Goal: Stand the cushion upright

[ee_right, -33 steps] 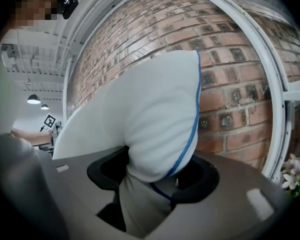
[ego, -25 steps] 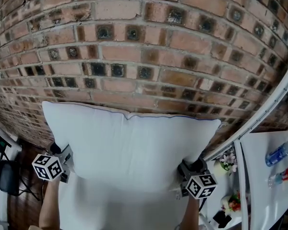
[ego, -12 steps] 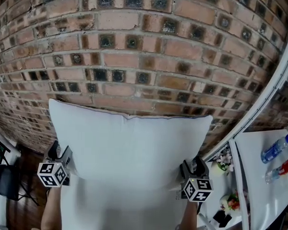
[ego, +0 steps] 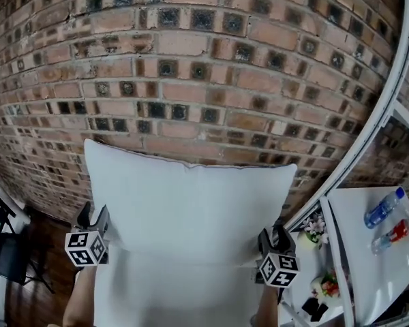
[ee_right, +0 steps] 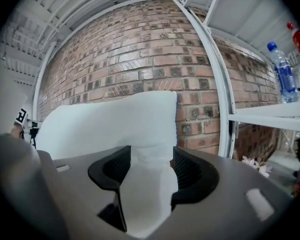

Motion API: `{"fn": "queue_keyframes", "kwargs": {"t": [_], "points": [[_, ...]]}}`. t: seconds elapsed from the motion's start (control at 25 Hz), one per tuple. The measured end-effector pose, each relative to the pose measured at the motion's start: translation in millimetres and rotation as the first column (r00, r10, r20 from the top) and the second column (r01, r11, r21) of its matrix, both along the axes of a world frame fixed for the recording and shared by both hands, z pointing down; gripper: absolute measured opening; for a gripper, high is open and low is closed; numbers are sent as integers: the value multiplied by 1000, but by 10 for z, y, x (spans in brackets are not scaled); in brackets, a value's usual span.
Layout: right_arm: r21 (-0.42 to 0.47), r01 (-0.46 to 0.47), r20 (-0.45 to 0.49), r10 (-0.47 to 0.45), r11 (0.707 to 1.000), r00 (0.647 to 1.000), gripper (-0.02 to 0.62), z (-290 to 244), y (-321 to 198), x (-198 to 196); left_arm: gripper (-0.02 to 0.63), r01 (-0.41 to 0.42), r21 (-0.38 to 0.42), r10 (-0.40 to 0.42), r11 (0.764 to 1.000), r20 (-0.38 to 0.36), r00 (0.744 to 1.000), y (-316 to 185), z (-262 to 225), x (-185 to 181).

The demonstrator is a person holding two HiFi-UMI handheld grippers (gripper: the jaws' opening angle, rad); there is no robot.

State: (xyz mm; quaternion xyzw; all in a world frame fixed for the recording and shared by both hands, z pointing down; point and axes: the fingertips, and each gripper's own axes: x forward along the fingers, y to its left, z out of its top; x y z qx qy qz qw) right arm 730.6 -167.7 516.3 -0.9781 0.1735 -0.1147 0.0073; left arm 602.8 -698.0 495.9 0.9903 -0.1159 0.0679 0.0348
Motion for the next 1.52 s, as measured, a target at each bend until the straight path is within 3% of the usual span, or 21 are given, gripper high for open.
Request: {"fn": "queue_keyframes", "kwargs": {"t": [0.52, 0.8, 1.0, 1.28, 1.52], "points": [[-1, 89, -31, -89, 996, 996, 259, -239, -391, -909, 249, -152, -8, 151, 988, -45, 988, 542, -192, -575], [-10, 144, -50, -144, 990, 988, 222, -372, -650, -1582, 249, -211, -20, 209, 977, -72, 975, 858, -289, -1082], [-13, 180, -64, -180, 984, 982, 199, -460, -806, -2121, 249, -272, -69, 265, 960, -94, 960, 1135, -262, -1498], [-1, 231, -78, -231, 973, 970, 175, -545, -965, -2856, 247, -347, -76, 337, 935, -116, 934, 1608, -225, -2041], [11, 269, -86, -267, 963, 960, 130, -584, -1111, -3400, 199, -417, -100, 402, 903, -141, 905, 1988, -218, -2568]]}}
